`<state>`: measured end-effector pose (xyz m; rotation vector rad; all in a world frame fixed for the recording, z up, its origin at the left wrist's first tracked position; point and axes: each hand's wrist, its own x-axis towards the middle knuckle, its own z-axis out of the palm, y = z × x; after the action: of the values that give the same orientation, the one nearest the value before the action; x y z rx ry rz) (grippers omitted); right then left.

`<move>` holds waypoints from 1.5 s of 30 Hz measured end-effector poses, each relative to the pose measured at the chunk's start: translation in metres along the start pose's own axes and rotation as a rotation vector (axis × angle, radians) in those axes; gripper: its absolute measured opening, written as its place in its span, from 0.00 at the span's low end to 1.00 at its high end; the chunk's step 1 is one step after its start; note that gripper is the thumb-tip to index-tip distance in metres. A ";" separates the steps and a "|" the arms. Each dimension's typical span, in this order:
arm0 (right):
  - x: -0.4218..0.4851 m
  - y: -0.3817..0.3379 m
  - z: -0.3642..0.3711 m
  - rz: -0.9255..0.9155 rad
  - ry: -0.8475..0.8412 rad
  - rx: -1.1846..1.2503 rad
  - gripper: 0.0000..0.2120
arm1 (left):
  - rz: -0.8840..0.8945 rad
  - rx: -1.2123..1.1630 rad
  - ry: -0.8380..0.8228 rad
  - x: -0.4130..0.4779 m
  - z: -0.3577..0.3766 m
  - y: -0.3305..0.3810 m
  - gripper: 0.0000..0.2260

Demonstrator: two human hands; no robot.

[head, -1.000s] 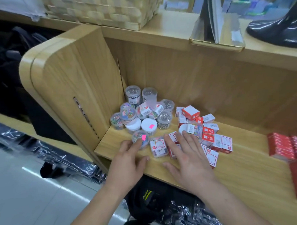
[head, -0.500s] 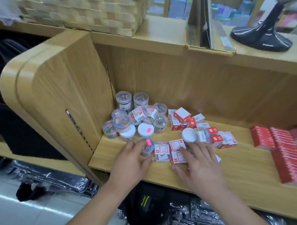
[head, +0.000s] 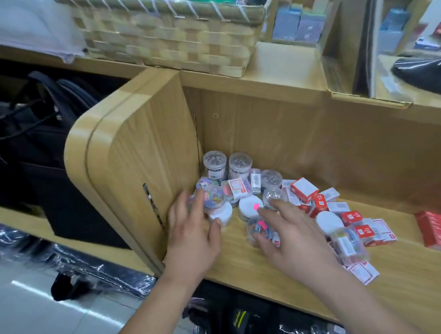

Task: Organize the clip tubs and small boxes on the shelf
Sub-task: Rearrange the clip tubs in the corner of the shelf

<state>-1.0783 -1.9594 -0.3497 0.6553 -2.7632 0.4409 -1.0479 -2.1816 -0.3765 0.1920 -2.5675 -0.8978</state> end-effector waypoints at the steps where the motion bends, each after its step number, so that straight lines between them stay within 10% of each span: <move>1: 0.011 -0.004 0.001 -0.009 -0.022 0.003 0.25 | -0.017 0.010 -0.075 0.008 0.003 -0.002 0.32; 21: 0.001 0.019 0.030 0.111 -0.123 0.056 0.39 | 0.204 0.153 -0.255 0.001 0.053 0.016 0.28; 25: 0.010 0.014 0.021 0.080 -0.086 0.080 0.41 | 0.160 -0.130 -0.324 0.001 0.036 0.017 0.32; 34: 0.057 0.007 -0.015 0.119 -0.360 0.004 0.36 | 0.010 -0.084 -0.249 0.062 0.036 -0.027 0.26; 39: 0.102 -0.014 -0.020 0.058 -0.188 0.061 0.19 | 0.108 -0.054 -0.285 0.057 0.041 -0.034 0.28; 45: 0.178 -0.035 0.029 -0.082 -0.225 -0.034 0.24 | 0.093 -0.088 -0.257 0.036 0.031 -0.031 0.23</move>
<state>-1.2203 -2.0687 -0.3108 0.8538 -2.9315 0.3189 -1.0937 -2.1980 -0.4054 -0.0737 -2.7355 -1.0570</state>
